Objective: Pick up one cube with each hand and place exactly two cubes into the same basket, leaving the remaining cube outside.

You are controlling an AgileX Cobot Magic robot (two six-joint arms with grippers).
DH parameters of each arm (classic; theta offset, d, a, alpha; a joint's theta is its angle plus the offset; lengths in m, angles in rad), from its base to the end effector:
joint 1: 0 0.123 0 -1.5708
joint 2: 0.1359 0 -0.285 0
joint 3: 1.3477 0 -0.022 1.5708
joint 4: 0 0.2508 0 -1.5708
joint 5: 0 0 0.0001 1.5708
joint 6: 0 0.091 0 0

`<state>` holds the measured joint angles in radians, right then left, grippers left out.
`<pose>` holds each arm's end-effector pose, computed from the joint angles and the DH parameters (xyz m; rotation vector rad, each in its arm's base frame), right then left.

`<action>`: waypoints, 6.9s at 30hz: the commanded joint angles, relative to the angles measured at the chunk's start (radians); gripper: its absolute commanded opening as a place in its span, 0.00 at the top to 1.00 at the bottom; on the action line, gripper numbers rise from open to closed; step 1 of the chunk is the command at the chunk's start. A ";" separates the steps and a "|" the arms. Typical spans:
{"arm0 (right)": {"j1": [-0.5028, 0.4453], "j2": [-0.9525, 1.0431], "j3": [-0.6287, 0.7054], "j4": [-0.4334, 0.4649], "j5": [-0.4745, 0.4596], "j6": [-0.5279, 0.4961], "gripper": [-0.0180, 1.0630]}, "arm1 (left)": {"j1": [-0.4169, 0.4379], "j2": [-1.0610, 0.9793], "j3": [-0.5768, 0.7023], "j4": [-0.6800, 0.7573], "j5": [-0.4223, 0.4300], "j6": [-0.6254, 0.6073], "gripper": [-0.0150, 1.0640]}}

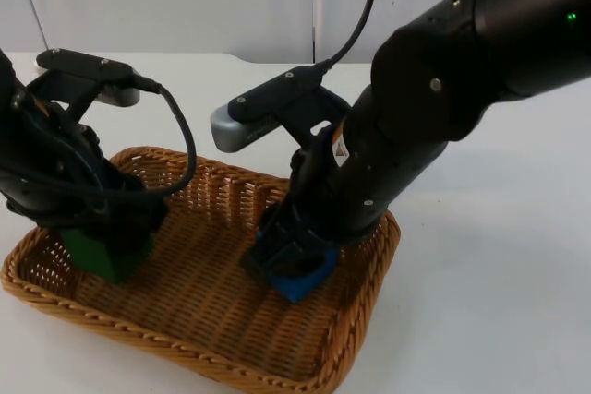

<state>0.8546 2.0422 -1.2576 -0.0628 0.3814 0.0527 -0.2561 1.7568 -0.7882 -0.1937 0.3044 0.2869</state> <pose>0.2721 0.3093 0.1326 -1.1071 2.4322 0.2483 0.2900 -0.0814 0.1298 0.5059 2.7075 -0.1212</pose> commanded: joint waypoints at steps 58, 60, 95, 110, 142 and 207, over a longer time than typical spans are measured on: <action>0.006 -0.659 0.010 -0.065 0.170 -0.022 0.33 | 0.001 -0.772 0.002 -0.032 0.153 0.000 0.20; 0.006 -0.689 0.034 -0.065 0.169 -0.022 0.33 | 0.001 -0.780 0.003 -0.032 0.164 0.000 0.20; 0.006 -1.139 0.410 -0.056 0.147 0.019 0.33 | 0.001 -1.138 0.033 -0.034 0.353 0.000 0.20; 0.006 -1.354 0.509 -0.056 0.190 0.040 0.33 | 0.001 -1.335 0.137 -0.043 0.423 0.000 0.20; 0.006 -1.874 0.521 -0.060 0.622 0.046 0.33 | 0.001 -1.754 0.291 -0.024 0.587 -0.059 0.20; 0.006 -2.042 0.702 -0.181 0.818 0.144 0.33 | 0.001 -1.757 0.292 0.179 0.771 -0.198 0.20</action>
<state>0.8546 0.0019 -0.5553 -0.2564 1.2120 0.1920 -0.2561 0.0046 -0.5010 -0.0185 1.0859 0.0964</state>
